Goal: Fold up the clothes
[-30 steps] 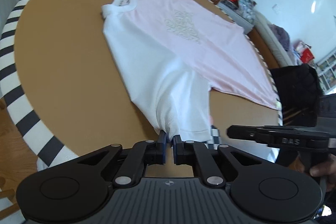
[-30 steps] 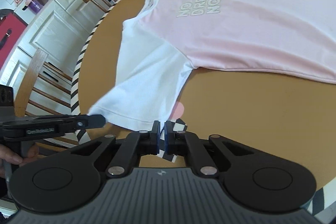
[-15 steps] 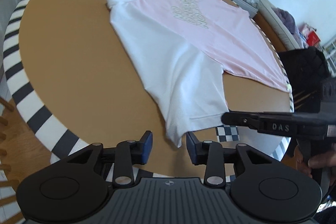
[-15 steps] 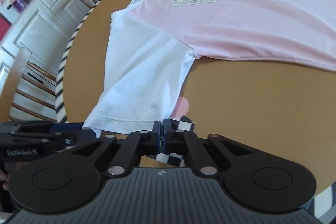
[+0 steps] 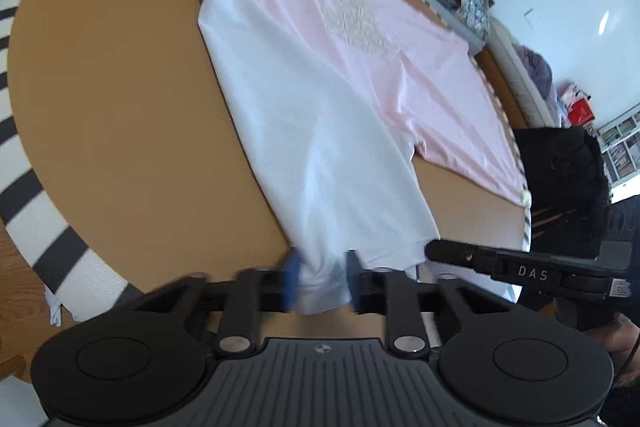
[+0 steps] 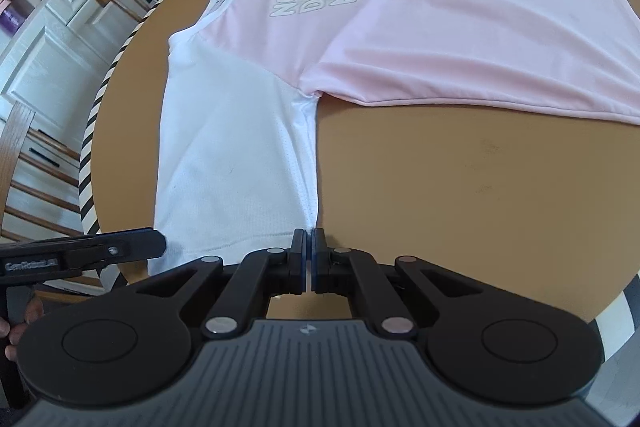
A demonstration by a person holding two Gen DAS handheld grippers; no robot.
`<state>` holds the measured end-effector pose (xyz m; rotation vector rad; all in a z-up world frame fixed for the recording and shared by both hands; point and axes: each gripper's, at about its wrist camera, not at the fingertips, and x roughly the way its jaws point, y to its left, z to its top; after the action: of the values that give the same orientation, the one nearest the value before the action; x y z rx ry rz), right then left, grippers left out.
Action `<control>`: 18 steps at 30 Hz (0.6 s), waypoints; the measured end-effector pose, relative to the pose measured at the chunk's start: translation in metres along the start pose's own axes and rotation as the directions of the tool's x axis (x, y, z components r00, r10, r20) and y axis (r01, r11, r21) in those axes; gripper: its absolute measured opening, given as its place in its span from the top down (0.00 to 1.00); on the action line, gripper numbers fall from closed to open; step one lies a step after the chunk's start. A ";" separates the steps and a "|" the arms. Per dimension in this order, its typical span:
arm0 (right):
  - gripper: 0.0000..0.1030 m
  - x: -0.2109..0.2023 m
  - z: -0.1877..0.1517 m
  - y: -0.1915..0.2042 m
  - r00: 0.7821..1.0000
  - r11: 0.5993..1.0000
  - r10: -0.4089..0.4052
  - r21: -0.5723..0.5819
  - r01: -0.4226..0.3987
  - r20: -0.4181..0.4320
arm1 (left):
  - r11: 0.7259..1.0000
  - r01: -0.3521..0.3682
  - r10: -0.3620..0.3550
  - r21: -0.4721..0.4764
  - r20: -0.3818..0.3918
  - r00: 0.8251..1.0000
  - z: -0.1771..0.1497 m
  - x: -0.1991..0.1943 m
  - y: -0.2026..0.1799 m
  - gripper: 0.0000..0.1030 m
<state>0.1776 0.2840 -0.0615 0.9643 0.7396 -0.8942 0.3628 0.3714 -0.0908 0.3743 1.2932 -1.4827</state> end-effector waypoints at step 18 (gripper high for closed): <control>0.98 -0.047 -0.005 0.012 0.984 0.984 0.176 0.043 -0.174 -0.029 | 0.993 0.077 -0.075 -0.087 0.019 0.997 0.005 -0.071 -0.001 0.96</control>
<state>0.1665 0.3057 -0.0196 1.0649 0.6556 -0.7432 0.3900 0.4030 -0.0328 0.2582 1.3682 -1.4835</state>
